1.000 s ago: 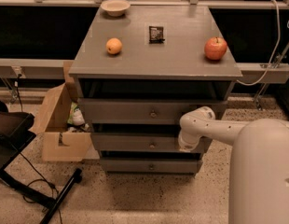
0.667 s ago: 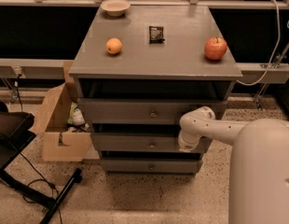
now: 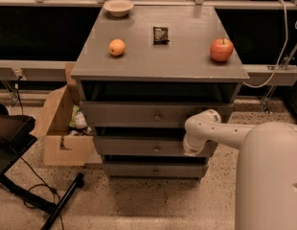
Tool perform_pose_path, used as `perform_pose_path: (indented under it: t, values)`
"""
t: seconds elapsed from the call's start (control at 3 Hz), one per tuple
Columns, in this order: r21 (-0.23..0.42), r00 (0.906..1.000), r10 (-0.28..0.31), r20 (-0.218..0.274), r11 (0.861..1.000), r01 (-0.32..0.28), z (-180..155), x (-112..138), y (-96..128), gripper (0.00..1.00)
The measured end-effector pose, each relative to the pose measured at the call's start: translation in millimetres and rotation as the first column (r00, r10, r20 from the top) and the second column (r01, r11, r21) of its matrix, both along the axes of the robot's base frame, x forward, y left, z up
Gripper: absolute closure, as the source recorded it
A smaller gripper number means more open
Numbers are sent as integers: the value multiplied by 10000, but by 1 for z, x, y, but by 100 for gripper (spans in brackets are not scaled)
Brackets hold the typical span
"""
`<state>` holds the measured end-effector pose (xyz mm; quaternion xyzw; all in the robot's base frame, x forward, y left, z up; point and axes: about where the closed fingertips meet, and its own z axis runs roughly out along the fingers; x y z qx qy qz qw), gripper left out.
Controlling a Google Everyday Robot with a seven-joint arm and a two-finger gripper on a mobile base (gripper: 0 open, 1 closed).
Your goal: Open middle drawer
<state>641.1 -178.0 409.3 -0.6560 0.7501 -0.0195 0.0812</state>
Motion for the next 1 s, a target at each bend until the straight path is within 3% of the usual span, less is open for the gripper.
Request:
perform_pose_path:
  t: [0.33, 0.67, 1.0]
  values:
    - [0, 10000, 0, 0, 10000, 0, 0, 0, 0, 59]
    - [0, 10000, 0, -1, 10000, 0, 0, 0, 0, 27]
    - [0, 10000, 0, -1, 10000, 0, 0, 0, 0, 5]
